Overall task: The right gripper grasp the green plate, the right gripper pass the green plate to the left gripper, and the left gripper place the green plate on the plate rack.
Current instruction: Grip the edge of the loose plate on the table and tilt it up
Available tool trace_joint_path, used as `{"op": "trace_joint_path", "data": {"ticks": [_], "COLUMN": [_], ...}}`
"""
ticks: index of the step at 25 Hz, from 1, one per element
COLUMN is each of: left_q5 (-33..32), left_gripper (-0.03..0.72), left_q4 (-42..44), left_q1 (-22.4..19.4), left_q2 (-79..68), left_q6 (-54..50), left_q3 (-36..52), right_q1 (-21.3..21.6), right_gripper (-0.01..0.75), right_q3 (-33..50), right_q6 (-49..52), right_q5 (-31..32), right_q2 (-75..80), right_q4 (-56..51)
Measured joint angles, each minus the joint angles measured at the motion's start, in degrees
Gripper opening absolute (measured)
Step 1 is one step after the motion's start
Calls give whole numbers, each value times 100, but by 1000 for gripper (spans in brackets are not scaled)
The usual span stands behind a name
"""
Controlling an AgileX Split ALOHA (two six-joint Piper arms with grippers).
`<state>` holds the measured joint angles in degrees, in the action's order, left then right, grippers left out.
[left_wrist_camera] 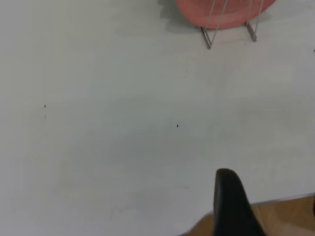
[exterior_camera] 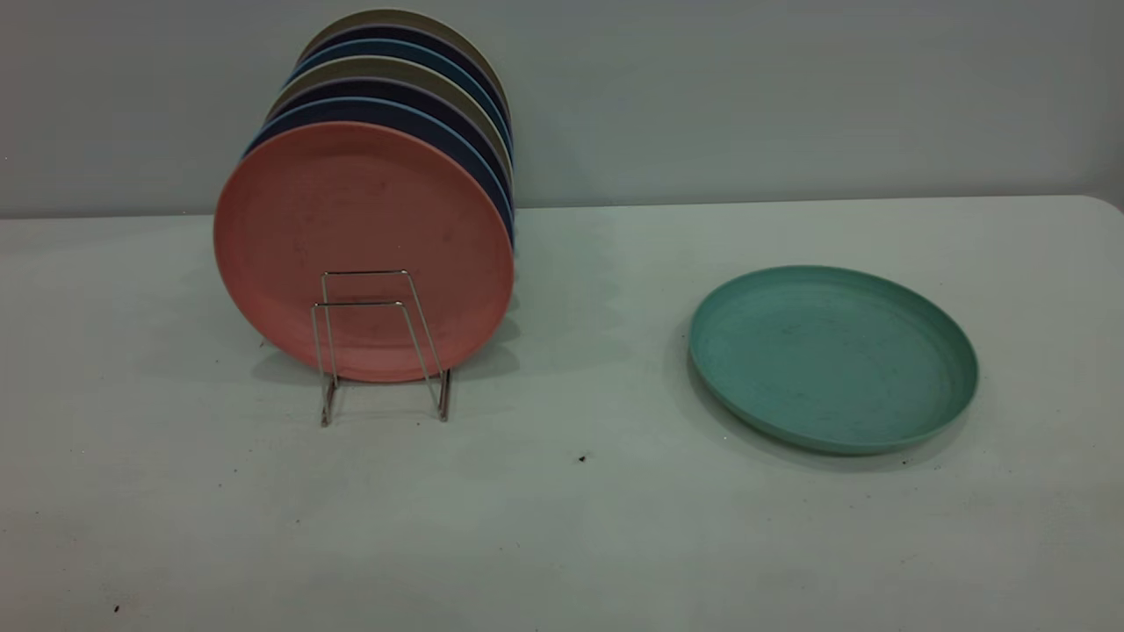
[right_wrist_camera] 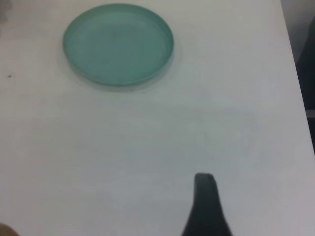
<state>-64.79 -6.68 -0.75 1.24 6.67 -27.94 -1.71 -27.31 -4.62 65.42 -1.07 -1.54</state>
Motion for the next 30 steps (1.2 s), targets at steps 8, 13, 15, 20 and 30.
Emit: {"op": "trace_joint_path", "data": {"ticks": [8,13,15,20,30], "left_q5": [1007,2029,2316,2889,3282], "left_gripper": [427,427,427,427,427], "left_q4": [-462,-1107,-1576,-2975,-4531], "left_q1": [0,0,0,0,0], "left_q2": [-303,-1436,-2012,-3237,-4723], "left_q6": [6,459,807,2062,3467], "left_q3": [-64,-64,-64,-64,-64], "right_q1": [0,0,0,0,0], "right_gripper": [573,573,573,573,573], "right_q3": [-49,-94,-94,-94,-317], "right_q6": [-300,-563,-726,-1737,-5578], "right_q5": [-144,-1072,-1519,-2840,-4332], "right_q2": [47,1012,1678,3440,7153], "right_q4": [-31,-527,-933,-2380,-6235]}}
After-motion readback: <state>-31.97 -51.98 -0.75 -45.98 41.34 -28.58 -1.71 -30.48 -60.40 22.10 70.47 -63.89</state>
